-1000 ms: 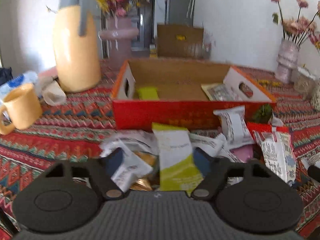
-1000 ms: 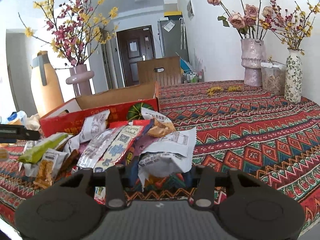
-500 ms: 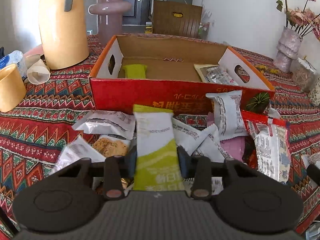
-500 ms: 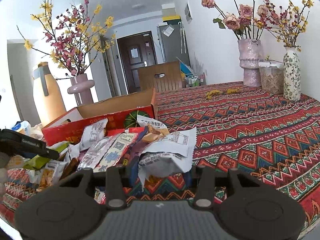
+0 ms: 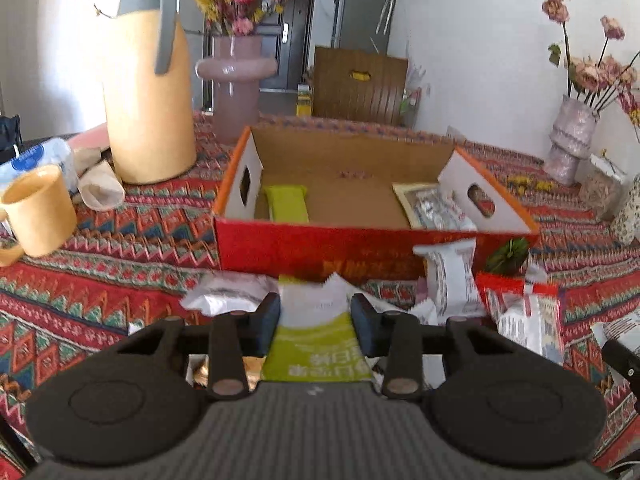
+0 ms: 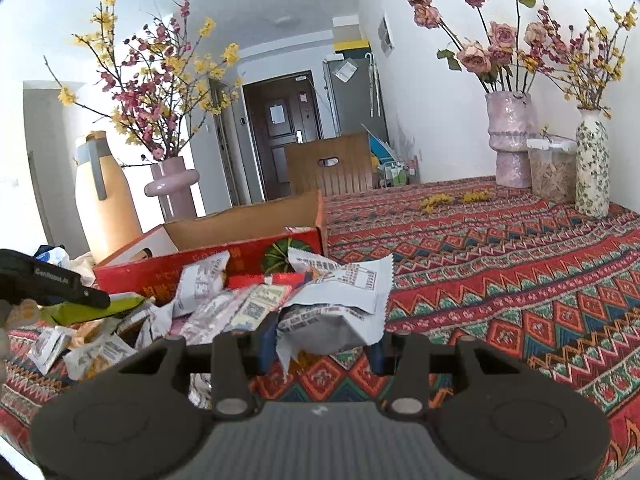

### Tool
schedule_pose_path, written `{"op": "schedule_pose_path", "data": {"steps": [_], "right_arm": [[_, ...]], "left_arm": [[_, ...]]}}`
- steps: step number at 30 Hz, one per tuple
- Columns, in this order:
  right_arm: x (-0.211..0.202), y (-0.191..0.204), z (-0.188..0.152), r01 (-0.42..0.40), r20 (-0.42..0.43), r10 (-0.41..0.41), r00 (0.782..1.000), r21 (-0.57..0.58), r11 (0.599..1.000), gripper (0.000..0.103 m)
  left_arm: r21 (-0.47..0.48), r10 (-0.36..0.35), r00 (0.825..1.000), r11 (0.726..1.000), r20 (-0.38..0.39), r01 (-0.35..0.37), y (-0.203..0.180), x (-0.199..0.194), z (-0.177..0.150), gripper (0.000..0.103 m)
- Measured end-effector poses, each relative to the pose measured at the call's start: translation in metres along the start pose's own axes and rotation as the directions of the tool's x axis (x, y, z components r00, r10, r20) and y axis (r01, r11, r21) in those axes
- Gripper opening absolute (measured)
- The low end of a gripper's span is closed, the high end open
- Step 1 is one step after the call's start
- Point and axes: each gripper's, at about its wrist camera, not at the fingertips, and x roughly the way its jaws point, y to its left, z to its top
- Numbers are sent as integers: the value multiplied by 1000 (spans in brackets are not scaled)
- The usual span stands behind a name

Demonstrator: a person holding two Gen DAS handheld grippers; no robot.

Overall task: Organize snacks
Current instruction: 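Grasp the white-and-green snack bag with the left tool while the right tool holds the white bag, then carry both bags into the cardboard box and open both tools to release them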

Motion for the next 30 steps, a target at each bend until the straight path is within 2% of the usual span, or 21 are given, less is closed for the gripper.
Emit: {"op": "schedule_pose_path", "data": {"steps": [1, 8, 13, 15, 19, 23, 26, 30], "right_arm": [[0, 1, 2, -1, 4, 1, 1000, -2, 1000, 43], [9, 7, 20, -14, 47, 15, 999, -7, 1000, 43], [14, 10, 25, -25, 56, 26, 998, -9, 1000, 43], [15, 9, 23, -27, 49, 27, 998, -6, 1000, 43], [15, 7, 19, -29, 37, 29, 999, 4, 1000, 43], [13, 7, 15, -31, 32, 31, 999, 9, 999, 43], [11, 6, 13, -34, 26, 34, 999, 13, 999, 43], [10, 6, 10, -37, 18, 37, 999, 17, 999, 43]], "left_arm": [[1, 0, 1000, 1000, 7, 0, 1, -2, 2, 22], [-6, -8, 999, 1000, 44, 8, 1, -8, 16, 22], [-23, -7, 1000, 1000, 18, 7, 7, 0, 11, 23], [-29, -10, 1000, 1000, 0, 10, 10, 4, 6, 26], [-41, -21, 999, 999, -28, 19, 18, 8, -6, 45], [-56, -31, 998, 998, -54, 28, 27, 11, -15, 58], [-61, -38, 997, 998, -70, 34, 29, 14, -20, 63], [-59, -39, 996, 998, -79, 35, 26, 17, -22, 65]]}}
